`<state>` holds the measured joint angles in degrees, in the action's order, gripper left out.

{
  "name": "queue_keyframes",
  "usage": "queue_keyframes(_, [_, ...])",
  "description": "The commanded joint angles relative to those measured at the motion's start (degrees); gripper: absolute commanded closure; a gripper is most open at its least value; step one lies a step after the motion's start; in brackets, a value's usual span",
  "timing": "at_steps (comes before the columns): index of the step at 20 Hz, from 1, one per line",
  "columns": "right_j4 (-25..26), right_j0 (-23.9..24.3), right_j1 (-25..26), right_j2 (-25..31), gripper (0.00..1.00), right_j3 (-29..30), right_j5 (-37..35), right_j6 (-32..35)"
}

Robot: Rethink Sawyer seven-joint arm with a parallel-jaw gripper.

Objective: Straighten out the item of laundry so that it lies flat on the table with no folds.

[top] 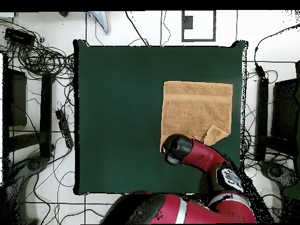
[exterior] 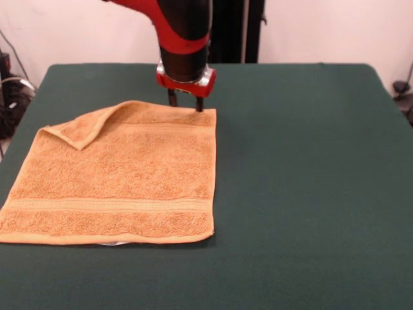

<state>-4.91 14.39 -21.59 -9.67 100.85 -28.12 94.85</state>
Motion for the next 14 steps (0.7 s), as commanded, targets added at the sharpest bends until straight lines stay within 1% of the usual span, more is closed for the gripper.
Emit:
queue_keyframes(1, [1.2, -5.7, 3.8, 1.7, 0.00, -12.0, -2.2, 7.6])
queue_keyframes(5, [1.7, -5.4, -2.0, 1.8, 0.00, -8.8, -8.2, 6.4])
queue_keyframes(7, [2.0, -5.6, -4.3, 1.4, 0.00, -8.7, -11.8, 5.8])
queue_keyframes(12, [4.2, -4.0, -8.6, 2.7, 0.00, -8.4, -12.1, 1.8])
queue_keyframes(14, [4.6, -4.2, -9.5, 2.4, 0.00, -9.3, -15.4, 1.7])
